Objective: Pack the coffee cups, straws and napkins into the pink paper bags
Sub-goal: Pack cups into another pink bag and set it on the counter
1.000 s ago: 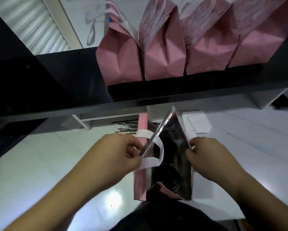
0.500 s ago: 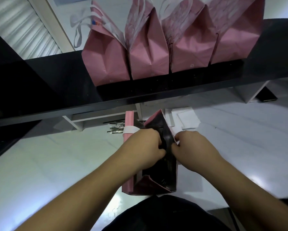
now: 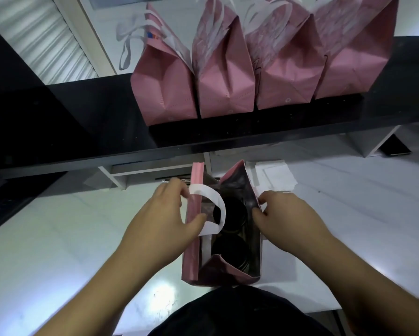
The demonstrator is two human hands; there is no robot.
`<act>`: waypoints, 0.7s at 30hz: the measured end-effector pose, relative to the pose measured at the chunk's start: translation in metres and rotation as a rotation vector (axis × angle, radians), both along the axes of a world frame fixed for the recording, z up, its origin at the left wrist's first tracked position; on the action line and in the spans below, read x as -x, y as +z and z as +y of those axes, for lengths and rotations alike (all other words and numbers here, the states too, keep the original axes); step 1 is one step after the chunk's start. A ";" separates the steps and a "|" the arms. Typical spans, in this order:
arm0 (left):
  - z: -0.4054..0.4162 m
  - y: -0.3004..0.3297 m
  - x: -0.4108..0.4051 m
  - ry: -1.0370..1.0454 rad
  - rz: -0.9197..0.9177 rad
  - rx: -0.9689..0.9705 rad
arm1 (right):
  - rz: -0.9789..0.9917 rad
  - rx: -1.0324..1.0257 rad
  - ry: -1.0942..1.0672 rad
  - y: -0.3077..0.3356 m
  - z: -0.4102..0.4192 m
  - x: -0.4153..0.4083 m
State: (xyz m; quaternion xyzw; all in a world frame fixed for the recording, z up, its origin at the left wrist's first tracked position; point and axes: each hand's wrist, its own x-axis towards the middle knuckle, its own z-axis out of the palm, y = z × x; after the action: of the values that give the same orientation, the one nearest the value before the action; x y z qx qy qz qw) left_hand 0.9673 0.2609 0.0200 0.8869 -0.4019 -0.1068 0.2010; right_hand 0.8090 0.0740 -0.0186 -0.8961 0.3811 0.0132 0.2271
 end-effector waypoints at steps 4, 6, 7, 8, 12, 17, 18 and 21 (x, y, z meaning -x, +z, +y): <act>0.026 -0.012 0.013 0.058 0.125 -0.135 | -0.058 0.103 0.030 0.004 0.000 -0.011; 0.032 -0.015 0.022 0.070 0.195 -0.151 | -0.087 0.160 0.054 0.006 0.000 -0.021; 0.035 -0.017 0.025 0.076 0.225 -0.146 | -0.097 0.181 0.072 0.007 -0.001 -0.026; 0.038 -0.018 0.028 0.082 0.248 -0.134 | -0.110 0.201 0.093 0.008 -0.003 -0.032; 0.049 -0.018 0.032 0.101 0.289 -0.086 | -0.135 0.231 0.205 0.015 -0.018 -0.056; 0.057 -0.015 0.019 0.157 0.240 0.006 | -0.079 0.194 0.252 0.010 -0.040 -0.066; 0.057 -0.015 0.015 0.170 0.218 0.036 | -0.087 0.192 0.242 0.007 -0.043 -0.064; 0.051 -0.020 -0.005 0.214 0.131 0.111 | -0.114 0.176 0.195 0.003 -0.046 -0.055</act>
State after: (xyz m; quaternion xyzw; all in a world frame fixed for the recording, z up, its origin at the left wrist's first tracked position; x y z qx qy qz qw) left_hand 0.9721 0.3119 -0.0004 0.9034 -0.2965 -0.1200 0.2855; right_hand 0.8636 0.0282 -0.0153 -0.9446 0.2786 -0.0492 0.1664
